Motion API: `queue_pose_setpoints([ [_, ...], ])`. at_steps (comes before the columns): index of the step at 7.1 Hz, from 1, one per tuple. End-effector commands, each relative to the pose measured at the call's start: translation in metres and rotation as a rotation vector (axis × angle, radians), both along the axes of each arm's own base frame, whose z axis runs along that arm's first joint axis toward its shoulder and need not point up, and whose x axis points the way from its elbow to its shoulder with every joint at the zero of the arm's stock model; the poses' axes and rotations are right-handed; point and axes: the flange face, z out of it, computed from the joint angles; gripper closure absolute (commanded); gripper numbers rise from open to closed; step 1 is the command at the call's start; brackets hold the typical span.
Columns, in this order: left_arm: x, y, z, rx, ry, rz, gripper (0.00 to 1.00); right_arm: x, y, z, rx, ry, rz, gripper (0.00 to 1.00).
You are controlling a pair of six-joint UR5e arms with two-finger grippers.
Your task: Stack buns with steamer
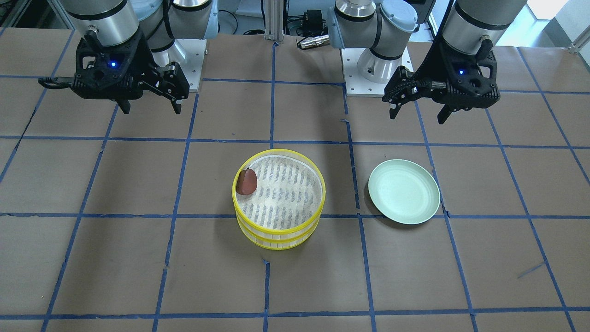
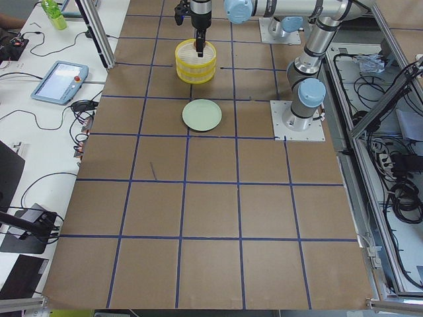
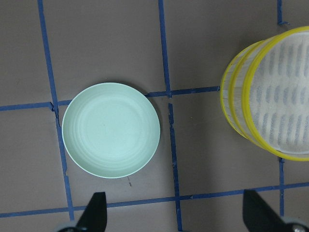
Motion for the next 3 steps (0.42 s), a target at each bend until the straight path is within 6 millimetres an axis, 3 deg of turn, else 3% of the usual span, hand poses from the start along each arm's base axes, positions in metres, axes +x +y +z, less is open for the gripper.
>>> queue_pose_setpoints([
  [1, -0.0012, 0.0028, -0.0006, 0.000, 0.003, -0.006, 0.00, 0.0006, -0.0002, 0.0006, -0.004, -0.001, -0.005, 0.00],
  [3, -0.0015, 0.0041, -0.0010, 0.005, -0.001, -0.010, 0.00, -0.0003, -0.0003, 0.0005, -0.002, 0.000, -0.010, 0.00],
])
